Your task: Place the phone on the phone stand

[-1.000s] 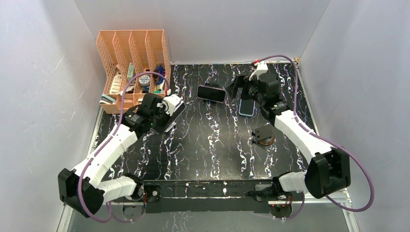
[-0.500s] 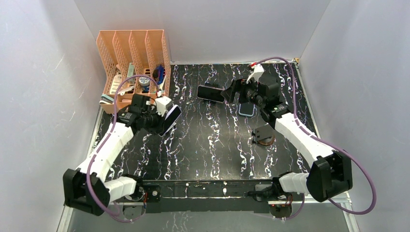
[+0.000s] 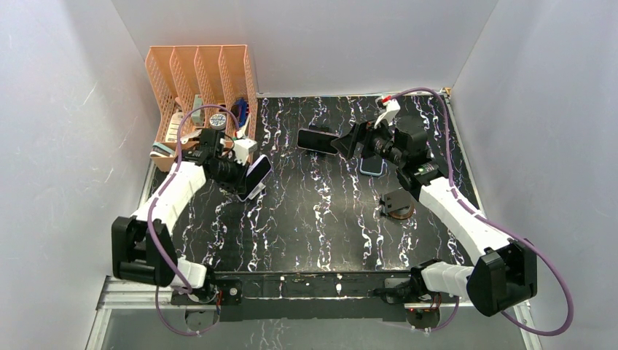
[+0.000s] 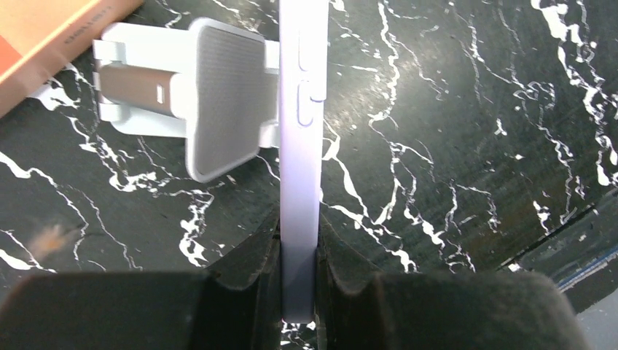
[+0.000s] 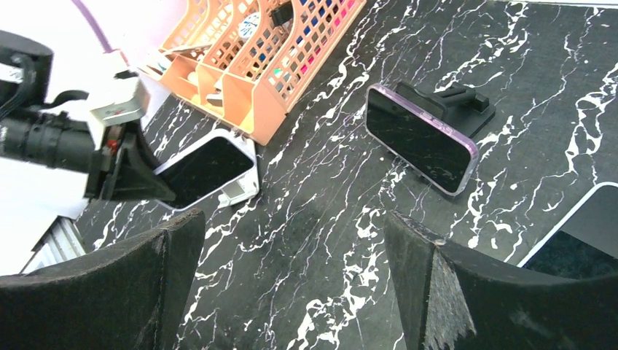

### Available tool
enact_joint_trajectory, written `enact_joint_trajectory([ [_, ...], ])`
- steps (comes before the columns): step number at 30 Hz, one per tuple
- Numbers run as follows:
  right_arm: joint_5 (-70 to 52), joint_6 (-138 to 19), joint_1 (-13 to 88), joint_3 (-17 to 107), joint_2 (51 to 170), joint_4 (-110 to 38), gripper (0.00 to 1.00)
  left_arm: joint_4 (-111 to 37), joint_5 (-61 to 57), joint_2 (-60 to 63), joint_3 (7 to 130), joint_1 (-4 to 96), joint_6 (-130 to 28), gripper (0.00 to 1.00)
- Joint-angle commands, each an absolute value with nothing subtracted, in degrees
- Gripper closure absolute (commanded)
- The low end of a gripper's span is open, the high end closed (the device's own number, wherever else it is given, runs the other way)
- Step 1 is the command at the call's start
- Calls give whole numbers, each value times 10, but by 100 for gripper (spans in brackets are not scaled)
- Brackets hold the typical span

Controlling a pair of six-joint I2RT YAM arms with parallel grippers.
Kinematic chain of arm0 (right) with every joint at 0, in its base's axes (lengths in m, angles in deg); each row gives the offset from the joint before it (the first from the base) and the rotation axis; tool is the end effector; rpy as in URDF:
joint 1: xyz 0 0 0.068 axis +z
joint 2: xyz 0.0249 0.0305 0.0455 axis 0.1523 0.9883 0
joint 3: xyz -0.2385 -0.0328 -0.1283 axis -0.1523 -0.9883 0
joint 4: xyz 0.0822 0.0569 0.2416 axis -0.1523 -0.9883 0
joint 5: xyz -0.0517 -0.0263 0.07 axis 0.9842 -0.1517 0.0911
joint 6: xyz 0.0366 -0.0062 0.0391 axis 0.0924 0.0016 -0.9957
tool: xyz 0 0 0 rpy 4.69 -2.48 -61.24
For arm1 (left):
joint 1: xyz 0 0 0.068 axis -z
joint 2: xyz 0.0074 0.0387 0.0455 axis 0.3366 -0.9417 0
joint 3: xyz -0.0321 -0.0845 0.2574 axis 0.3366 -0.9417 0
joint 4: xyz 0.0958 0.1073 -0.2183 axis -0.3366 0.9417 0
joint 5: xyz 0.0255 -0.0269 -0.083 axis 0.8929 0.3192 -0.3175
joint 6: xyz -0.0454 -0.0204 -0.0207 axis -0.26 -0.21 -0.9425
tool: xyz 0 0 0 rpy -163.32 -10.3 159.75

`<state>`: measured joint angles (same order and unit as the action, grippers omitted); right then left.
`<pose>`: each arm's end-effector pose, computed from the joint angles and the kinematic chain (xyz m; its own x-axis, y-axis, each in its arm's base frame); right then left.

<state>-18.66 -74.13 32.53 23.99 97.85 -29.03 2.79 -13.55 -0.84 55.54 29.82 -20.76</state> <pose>0.2551 0.1243 0.3426 -0.3577 0.2274 -0.9057 -0.5685 0.7164 0.4044 0.2690 -0.0604 0.2590 -0.6664 0.4253 -0.6124 0.5947 0.7986 -0.0927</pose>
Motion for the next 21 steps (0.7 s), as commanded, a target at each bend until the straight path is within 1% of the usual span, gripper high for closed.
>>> enact_joint_trajectory([
  [1,-209,-745,327,240,968,-263,1,31,-148,-46,601,274,-176,100],
  [9,-215,-744,328,228,955,-262,1,10,-161,-49,596,230,-163,100],
  [21,-220,-741,328,221,954,-256,1,-10,-255,-68,557,223,-158,100],
])
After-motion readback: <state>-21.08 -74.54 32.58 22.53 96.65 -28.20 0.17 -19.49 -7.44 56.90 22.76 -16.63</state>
